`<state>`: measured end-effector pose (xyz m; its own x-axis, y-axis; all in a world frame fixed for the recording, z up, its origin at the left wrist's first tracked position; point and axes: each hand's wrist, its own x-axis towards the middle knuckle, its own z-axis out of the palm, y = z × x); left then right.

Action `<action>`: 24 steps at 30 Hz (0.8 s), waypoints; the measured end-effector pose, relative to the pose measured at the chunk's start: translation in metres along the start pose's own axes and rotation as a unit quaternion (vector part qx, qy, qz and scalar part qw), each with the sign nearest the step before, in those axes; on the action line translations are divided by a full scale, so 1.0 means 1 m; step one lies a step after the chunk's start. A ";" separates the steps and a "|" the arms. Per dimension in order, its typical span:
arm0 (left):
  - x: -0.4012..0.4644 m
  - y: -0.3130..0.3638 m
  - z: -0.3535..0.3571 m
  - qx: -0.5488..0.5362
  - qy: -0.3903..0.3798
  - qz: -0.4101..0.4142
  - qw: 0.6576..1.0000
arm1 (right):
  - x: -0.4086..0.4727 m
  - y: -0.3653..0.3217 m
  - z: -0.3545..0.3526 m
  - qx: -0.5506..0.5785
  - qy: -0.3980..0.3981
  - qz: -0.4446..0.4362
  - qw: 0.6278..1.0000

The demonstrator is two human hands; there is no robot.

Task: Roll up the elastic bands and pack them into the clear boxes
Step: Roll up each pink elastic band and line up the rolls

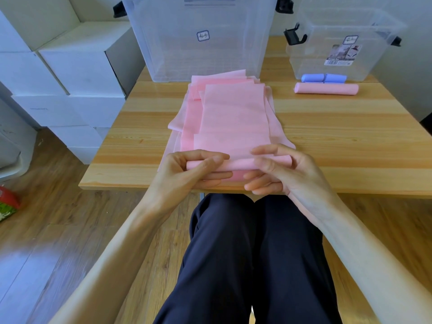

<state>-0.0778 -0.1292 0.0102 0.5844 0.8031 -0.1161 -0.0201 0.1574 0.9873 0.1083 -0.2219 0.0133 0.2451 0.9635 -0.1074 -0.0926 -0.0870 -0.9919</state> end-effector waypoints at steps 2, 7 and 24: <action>0.000 0.001 -0.001 0.002 -0.005 -0.002 1.000 | 0.000 0.000 0.000 -0.011 -0.005 -0.004 1.000; -0.001 0.000 0.000 -0.007 -0.026 -0.014 1.000 | 0.000 0.001 0.000 -0.004 0.015 0.004 1.000; 0.002 0.002 0.001 -0.002 -0.010 -0.014 1.000 | 0.001 0.002 -0.001 -0.004 0.009 0.000 1.000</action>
<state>-0.0758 -0.1284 0.0117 0.6017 0.7863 -0.1404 -0.0081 0.1818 0.9833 0.1091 -0.2216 0.0112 0.2626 0.9588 -0.1080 -0.0839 -0.0888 -0.9925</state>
